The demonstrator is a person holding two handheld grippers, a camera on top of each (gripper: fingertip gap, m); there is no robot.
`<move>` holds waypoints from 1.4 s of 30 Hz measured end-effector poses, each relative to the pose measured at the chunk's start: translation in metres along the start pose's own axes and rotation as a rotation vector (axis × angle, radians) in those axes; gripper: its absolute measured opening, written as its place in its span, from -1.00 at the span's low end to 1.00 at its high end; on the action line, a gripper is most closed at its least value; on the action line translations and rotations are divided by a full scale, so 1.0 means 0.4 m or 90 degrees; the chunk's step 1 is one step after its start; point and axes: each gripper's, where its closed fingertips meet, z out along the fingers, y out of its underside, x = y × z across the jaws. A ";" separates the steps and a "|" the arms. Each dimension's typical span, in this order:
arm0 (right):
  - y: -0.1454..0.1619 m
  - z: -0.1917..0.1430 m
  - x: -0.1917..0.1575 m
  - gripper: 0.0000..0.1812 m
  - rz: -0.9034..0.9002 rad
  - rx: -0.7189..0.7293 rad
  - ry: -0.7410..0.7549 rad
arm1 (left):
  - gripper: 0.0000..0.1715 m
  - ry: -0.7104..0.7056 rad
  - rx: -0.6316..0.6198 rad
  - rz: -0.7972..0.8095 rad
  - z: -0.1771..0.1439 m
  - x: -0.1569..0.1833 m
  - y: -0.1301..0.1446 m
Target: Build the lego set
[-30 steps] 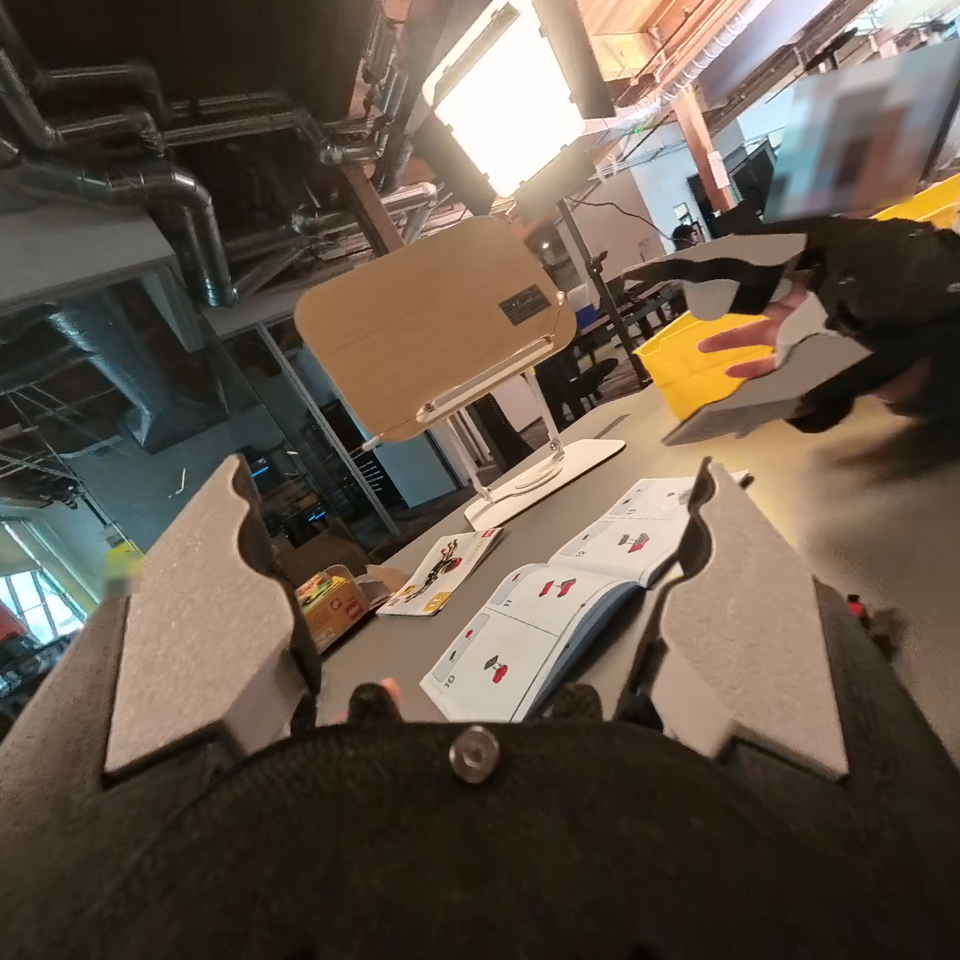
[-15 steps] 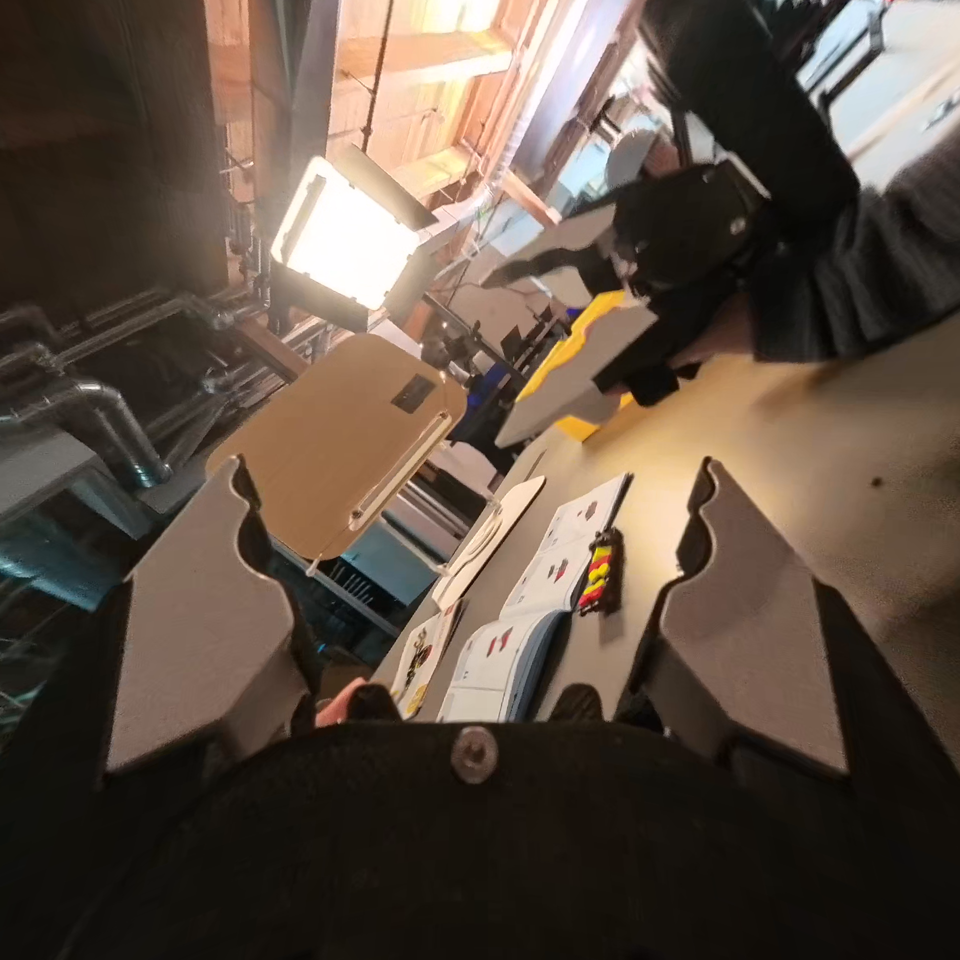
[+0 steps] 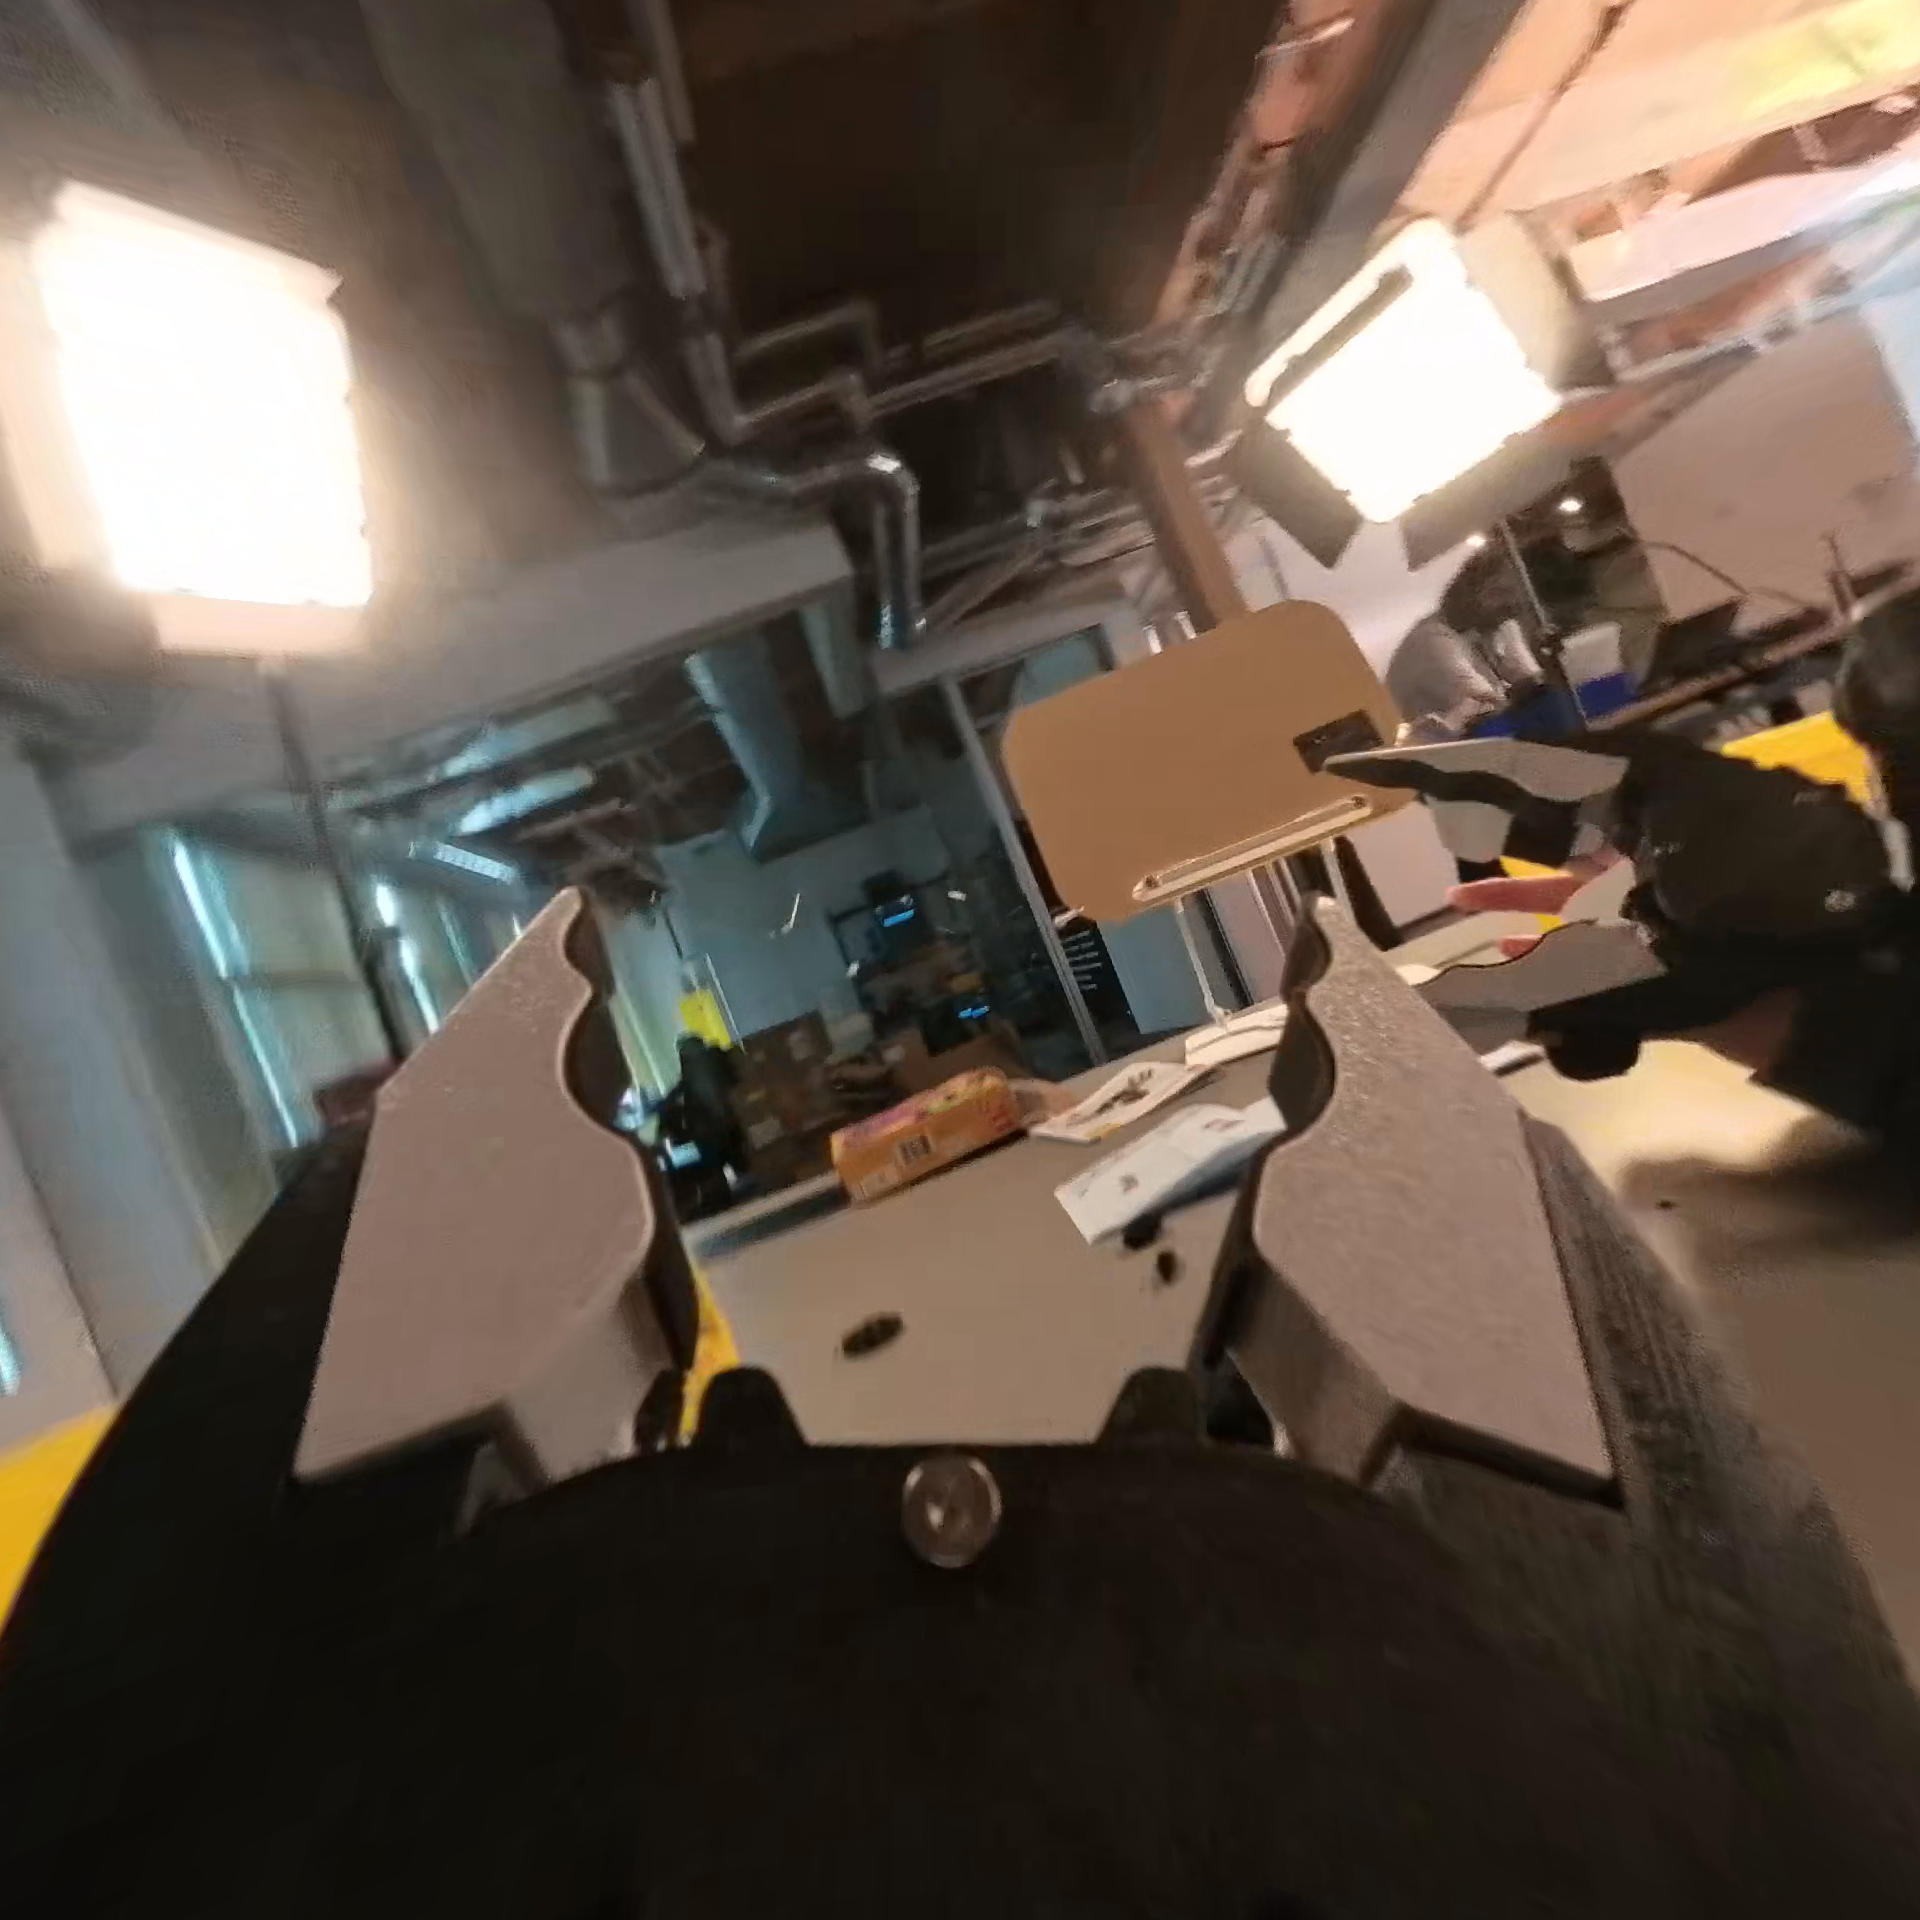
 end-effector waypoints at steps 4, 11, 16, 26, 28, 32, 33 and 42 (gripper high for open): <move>-0.078 0.008 -0.045 0.36 -0.029 0.055 -0.025 | 0.49 -0.056 -0.042 -0.038 -0.145 -0.070 -0.004; -0.232 0.041 -0.120 0.34 -0.018 0.128 -0.042 | 0.47 -0.372 -0.052 -0.025 -0.494 -0.401 -0.081; -0.341 0.122 -0.195 0.34 0.060 0.142 -0.096 | 0.54 -0.609 -0.133 0.046 -0.802 -0.567 -0.125; -0.541 0.360 -0.431 0.32 0.317 0.239 -0.271 | 0.55 -0.890 -0.212 0.115 -1.216 -0.671 -0.207; -0.584 0.418 -0.482 0.32 0.347 0.263 -0.301 | 0.55 -0.910 -0.235 0.113 -1.256 -0.692 -0.183; -0.674 0.566 -0.583 0.28 0.419 0.306 -0.342 | 0.52 -0.911 -0.220 0.226 -1.281 -0.832 -0.202; -0.699 0.616 -0.615 0.27 0.428 0.315 -0.350 | 0.51 -0.908 -0.188 0.270 -1.268 -0.899 -0.229; -0.909 1.128 -0.921 0.28 0.514 0.294 -0.401 | 0.53 -0.787 -0.233 0.284 -1.154 -1.480 -0.214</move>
